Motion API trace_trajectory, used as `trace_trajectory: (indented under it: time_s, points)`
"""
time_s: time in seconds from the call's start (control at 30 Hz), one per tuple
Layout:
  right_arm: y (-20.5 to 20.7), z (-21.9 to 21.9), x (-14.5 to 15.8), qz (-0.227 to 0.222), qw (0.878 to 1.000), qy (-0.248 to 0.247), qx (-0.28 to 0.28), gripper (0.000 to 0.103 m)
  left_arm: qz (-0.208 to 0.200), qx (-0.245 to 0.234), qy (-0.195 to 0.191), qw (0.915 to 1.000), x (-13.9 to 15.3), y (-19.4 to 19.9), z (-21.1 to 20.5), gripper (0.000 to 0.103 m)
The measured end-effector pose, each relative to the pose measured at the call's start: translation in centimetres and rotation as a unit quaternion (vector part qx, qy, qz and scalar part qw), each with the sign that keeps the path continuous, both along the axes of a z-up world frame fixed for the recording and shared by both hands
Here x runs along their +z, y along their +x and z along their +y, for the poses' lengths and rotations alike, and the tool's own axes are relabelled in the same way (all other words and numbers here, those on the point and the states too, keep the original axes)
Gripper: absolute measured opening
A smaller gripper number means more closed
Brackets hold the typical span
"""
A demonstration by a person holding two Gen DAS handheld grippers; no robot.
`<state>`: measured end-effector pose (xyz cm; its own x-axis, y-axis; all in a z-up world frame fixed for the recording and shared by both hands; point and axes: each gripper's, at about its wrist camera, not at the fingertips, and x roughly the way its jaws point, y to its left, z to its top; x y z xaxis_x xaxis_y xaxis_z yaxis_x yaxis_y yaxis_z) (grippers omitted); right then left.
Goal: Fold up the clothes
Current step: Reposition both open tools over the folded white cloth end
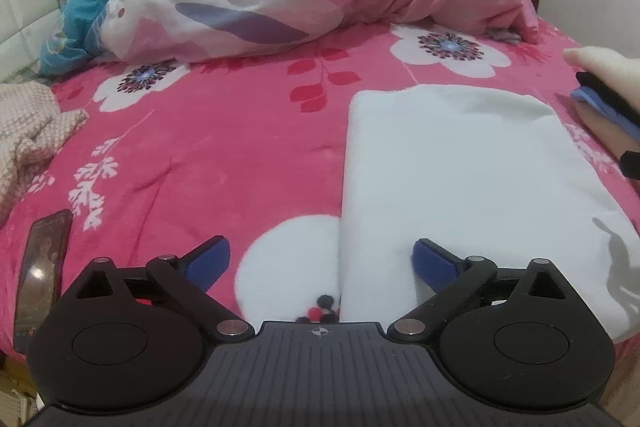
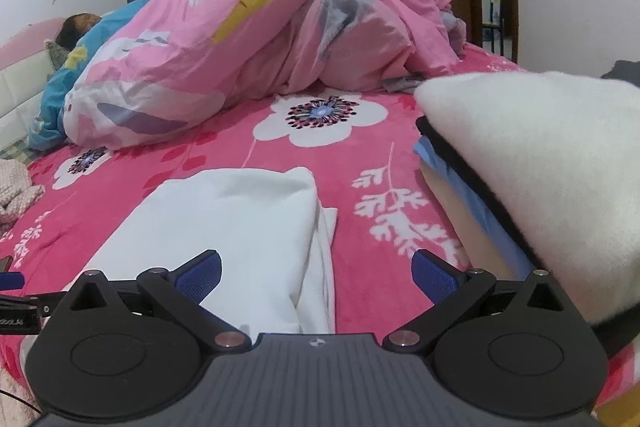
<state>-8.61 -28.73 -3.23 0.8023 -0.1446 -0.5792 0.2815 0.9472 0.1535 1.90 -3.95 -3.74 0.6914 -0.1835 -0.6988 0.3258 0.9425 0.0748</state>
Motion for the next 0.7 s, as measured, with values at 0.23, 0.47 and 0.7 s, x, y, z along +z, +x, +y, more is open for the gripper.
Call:
trace_trajectory:
  time_s: [0.23, 0.47, 0.7]
  points:
    - [-0.05, 0.09, 0.01, -0.017, 1.0, -0.001, 0.015, 0.103, 0.018, 0.019, -0.018, 0.9995, -0.3, 0.18, 0.61, 0.103]
    - [0.42, 0.47, -0.02, -0.014, 1.0, -0.003, 0.023, 0.103, 0.012, 0.035, -0.009, 0.9993, -0.31, 0.2, 0.57, 0.103]
    - [0.57, 0.6, -0.05, -0.013, 1.0, 0.002, 0.022, 0.103, 0.01, 0.041, -0.003, 0.9991, -0.33, 0.19, 0.56, 0.103]
